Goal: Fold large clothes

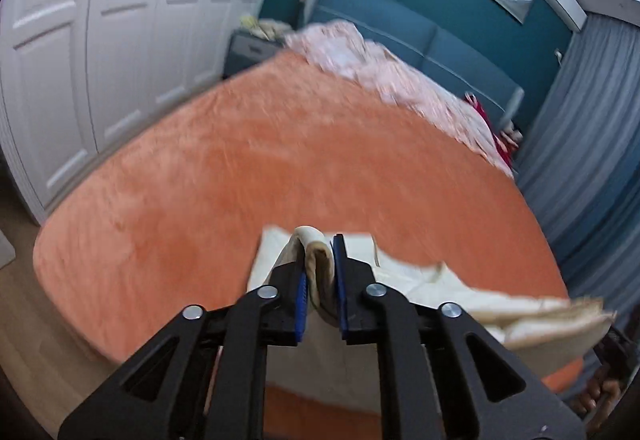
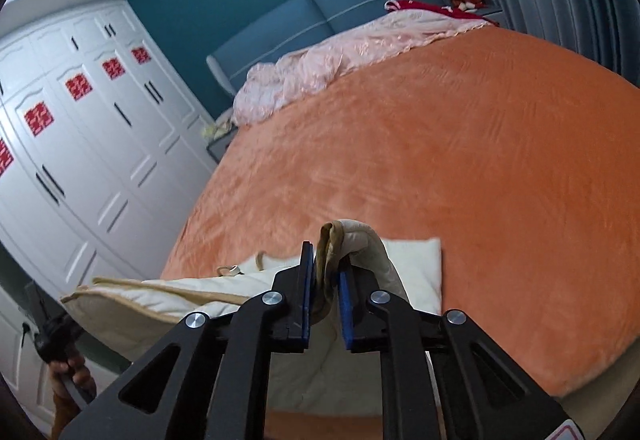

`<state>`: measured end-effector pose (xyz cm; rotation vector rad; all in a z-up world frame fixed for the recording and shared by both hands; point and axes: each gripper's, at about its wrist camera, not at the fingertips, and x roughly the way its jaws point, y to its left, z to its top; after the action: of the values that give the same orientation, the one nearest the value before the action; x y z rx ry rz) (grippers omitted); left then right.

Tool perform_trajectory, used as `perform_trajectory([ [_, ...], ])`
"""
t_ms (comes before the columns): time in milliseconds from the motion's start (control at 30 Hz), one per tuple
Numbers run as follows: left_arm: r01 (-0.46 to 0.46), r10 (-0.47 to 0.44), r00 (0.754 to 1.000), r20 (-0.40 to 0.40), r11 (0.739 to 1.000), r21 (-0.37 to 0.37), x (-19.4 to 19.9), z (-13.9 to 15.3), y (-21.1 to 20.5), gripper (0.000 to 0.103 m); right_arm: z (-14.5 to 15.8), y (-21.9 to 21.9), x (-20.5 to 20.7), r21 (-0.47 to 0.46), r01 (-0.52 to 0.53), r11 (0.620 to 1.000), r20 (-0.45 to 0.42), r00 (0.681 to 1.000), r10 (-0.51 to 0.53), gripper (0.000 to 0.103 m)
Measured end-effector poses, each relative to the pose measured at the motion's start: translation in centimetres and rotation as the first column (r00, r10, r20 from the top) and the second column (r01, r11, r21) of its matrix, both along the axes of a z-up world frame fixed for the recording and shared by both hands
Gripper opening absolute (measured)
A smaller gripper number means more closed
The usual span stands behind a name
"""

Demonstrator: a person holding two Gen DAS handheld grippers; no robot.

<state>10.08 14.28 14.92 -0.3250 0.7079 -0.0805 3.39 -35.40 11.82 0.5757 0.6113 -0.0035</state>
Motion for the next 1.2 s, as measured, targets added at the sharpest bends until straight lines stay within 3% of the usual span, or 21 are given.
perform_trajectory([
  [33,-0.025,0.025,1.0,0.016,0.999,0.019,1.0,0.1,-0.2,0.022,0.2,0.3,0.9,-0.002,0.027,1.0,0.015,1.0,-0.027,0.019],
  [67,-0.069,0.066,0.996,0.061,0.997,0.046,1.4,0.5,-0.3,0.045,0.1,0.3,1.4,0.001,0.045,0.999,0.027,0.999,-0.045,0.021],
  [100,-0.112,0.104,0.989,0.104,0.991,0.074,1.7,0.9,-0.3,0.075,0.0,0.4,1.6,0.005,0.057,0.998,0.044,0.997,-0.057,0.028],
  [200,-0.143,0.121,0.973,0.196,0.984,0.102,2.0,1.9,-0.4,0.094,-0.5,0.7,1.2,-0.033,0.094,0.995,0.097,0.991,-0.09,0.057],
  [333,-0.069,0.059,0.995,0.077,0.987,0.143,4.9,-0.2,-1.1,0.094,-2.2,0.9,1.7,-0.126,0.099,0.987,0.037,0.995,-0.095,0.059],
  [467,0.0,0.01,0.998,-0.059,0.987,0.162,7.4,-4.1,-2.2,0.094,-5.5,0.3,3.2,-0.162,0.078,0.984,-0.072,0.993,-0.091,0.059],
  [567,0.066,-0.039,0.982,-0.183,0.987,0.147,9.8,-8.2,-3.1,0.094,-8.3,-0.2,5.3,-0.161,0.064,0.985,-0.154,0.984,-0.09,0.06],
  [667,0.065,-0.031,0.959,-0.281,0.991,0.115,12.0,-12.0,-3.1,0.094,-11.0,-0.8,7.2,-0.146,0.057,0.988,-0.226,0.97,-0.09,0.06],
  [767,0.049,-0.029,0.926,-0.377,0.998,0.042,13.7,-15.3,-2.7,0.088,-13.4,-1.2,9.0,-0.113,0.064,0.992,-0.281,0.955,-0.094,0.06],
  [867,0.036,-0.042,0.911,-0.41,0.999,-0.022,14.5,-16.8,-2.5,0.063,-15.5,-1.2,10.4,-0.079,0.052,0.995,-0.324,0.943,-0.075,0.053],
  [933,0.05,-0.054,0.916,-0.398,0.999,-0.019,14.7,-16.8,-2.9,0.035,-16.0,-1.0,11.2,-0.068,0.039,0.997,-0.339,0.939,-0.06,0.012],
  [967,0.054,-0.058,0.919,-0.391,0.998,-0.02,14.8,-16.6,-3.0,0.02,-15.8,-0.9,11.5,-0.067,0.033,0.997,-0.336,0.94,-0.054,0.01],
  [1000,0.054,-0.058,0.926,-0.373,0.998,-0.019,14.9,-16.1,-3.1,0.013,-15.0,-0.8,11.4,-0.071,0.045,0.996,-0.303,0.951,-0.064,0.009],
  [1100,0.071,-0.069,0.959,-0.275,0.998,-0.003,15.3,-13.3,-3.5,0.011,-12.1,-0.8,11.4,-0.075,0.077,0.994,-0.176,0.98,-0.089,0.008],
  [1200,0.067,-0.059,0.977,-0.203,0.997,0.03,16.0,-11.3,-4.2,0.011,-10.7,-0.6,11.8,-0.146,0.104,0.984,-0.13,0.984,-0.123,0.008],
])
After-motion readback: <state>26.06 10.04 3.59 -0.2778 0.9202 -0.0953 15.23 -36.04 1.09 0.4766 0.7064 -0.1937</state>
